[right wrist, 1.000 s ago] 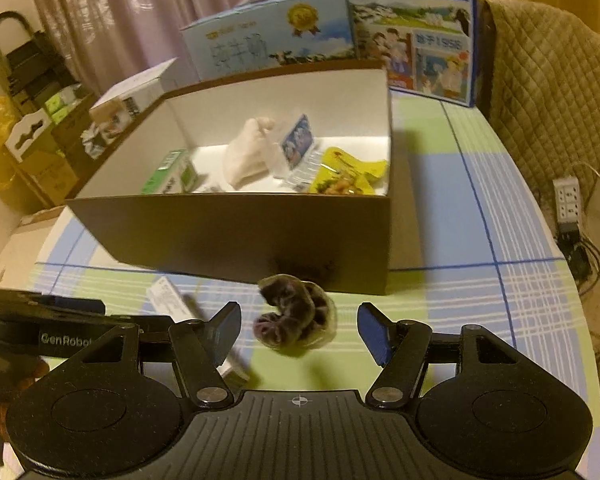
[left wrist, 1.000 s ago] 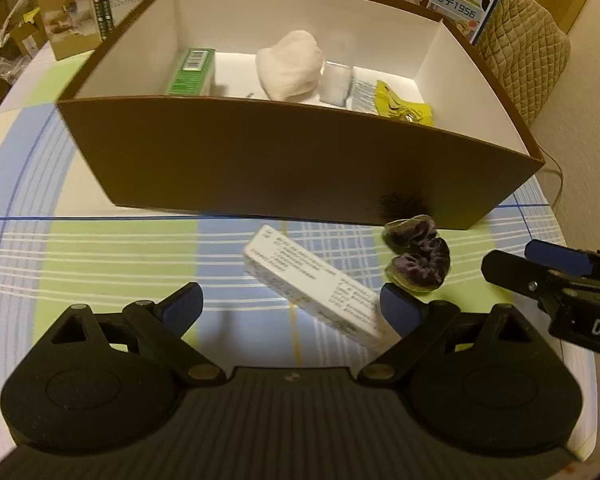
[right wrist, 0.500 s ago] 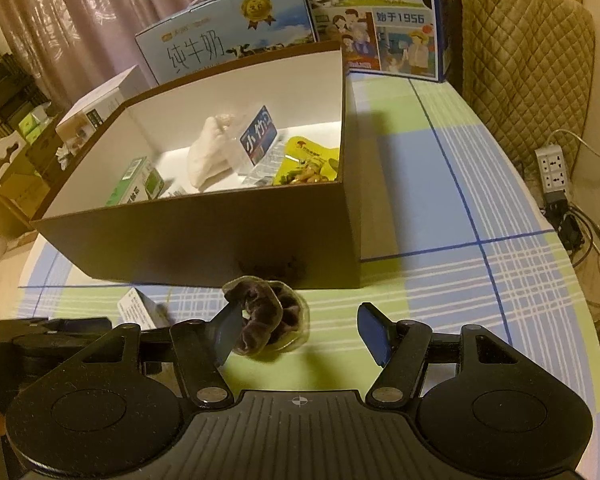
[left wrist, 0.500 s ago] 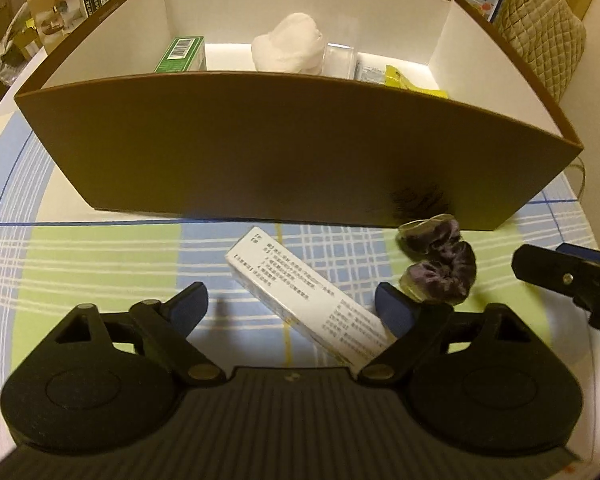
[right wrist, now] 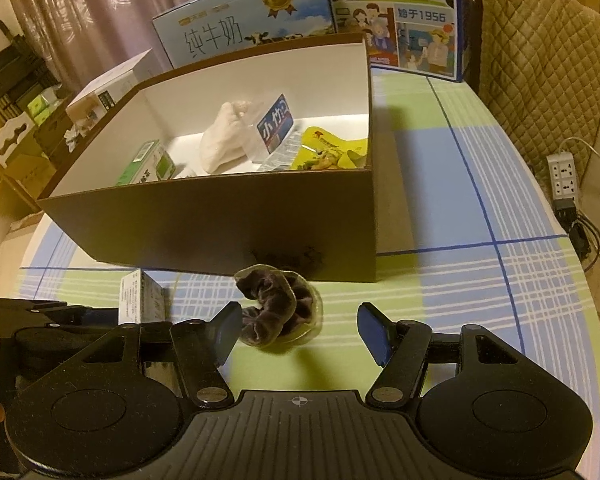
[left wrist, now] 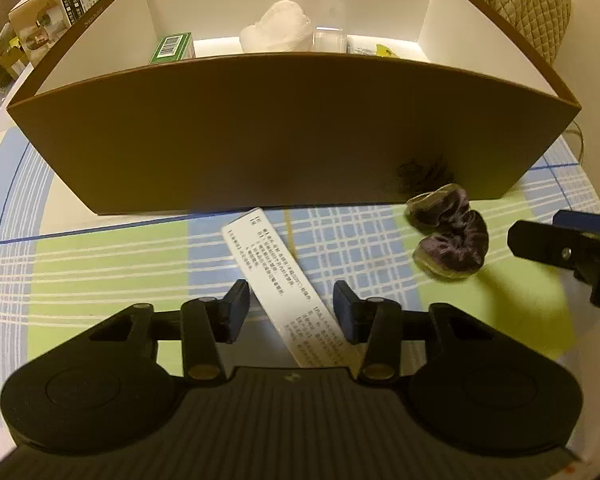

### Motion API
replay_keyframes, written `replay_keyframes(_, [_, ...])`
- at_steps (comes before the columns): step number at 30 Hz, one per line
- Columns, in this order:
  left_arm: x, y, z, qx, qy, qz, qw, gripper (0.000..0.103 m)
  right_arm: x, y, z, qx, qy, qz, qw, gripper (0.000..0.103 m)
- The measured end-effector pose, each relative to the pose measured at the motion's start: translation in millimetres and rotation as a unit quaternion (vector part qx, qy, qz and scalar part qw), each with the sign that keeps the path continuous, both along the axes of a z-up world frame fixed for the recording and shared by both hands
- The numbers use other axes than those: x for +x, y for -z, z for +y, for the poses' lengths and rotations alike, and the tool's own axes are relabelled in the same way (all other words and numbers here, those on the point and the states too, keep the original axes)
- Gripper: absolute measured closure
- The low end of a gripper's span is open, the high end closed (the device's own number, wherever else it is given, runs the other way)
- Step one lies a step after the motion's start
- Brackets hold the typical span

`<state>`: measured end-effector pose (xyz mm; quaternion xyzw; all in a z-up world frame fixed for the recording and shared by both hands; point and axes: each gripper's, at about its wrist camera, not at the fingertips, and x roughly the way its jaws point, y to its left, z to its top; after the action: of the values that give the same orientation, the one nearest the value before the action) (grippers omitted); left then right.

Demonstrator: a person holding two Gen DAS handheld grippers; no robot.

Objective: Organize objects
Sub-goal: 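Move the left tool to the white medicine box while the right tool approaches the purple scrunchie, then close the left tool on the medicine box while the right tool grasps the scrunchie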

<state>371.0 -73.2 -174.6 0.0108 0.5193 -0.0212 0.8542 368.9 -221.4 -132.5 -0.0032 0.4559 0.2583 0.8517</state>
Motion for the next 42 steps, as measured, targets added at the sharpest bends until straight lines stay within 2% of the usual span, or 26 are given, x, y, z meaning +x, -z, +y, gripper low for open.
replay_keyframes(2, [0.1, 0.8, 1.5, 0.009, 0.006, -0.003, 0.9999, 0.069, -0.4, 0.9, 3.1, 0.000, -0.004, -0.002, 1.000, 0.041])
replay_keyframes(4, [1.3, 1.5, 3.8, 0.013, 0.007, -0.003, 0.9999, 0.079, -0.4, 2.7, 6.8, 0.000, -0.010, -0.002, 1.000, 0.041])
replay_keyframes(12, [0.1, 1.1, 21.0, 0.013, 0.002, 0.005, 0.9999, 0.080, 1.6, 16.4, 25.6, -0.005, -0.029, -0.006, 1.000, 0.041])
replay_keyframes(18, [-1.7, 1.3, 35.8, 0.016, -0.006, 0.006, 0.9998, 0.080, 5.5, 34.5, 35.1, -0.029, -0.021, -0.015, 0.999, 0.042])
replay_keyframes(19, [-2.0, 1.1, 38.3, 0.015, -0.007, 0.006, 0.9998, 0.080, 6.1, 37.2, 35.6, -0.032, -0.019, -0.016, 0.999, 0.045])
replay_keyframes(22, [-3.7, 1.0, 45.7, 0.018, -0.009, 0.004, 0.9998, 0.080, 8.9, 44.5, 35.2, -0.025, -0.019, -0.003, 0.999, 0.070])
replay_keyframes(26, [-7.7, 0.9, 54.5, 0.017, -0.009, 0.003, 0.9998, 0.080, 5.7, 42.8, 38.0, -0.021, -0.031, -0.003, 0.999, 0.082])
replay_keyframes(31, [-18.3, 1.6, 63.8, 0.013, -0.001, 0.003, 0.9999, 0.080, -10.5, 36.5, 53.3, -0.012, -0.088, 0.021, 0.996, 0.085])
replay_keyframes(36, [-36.7, 0.2, 72.4, 0.012, 0.014, 0.004, 0.9998, 0.080, -38.7, 34.7, 70.6, -0.039, -0.155, 0.024, 0.987, 0.085])
replay_keyframes(42, [-57.0, -0.8, 75.7, 0.008, 0.038, 0.017, 0.9991, 0.081, -63.5, 34.5, 72.9, -0.050, -0.190, 0.028, 0.980, 0.085])
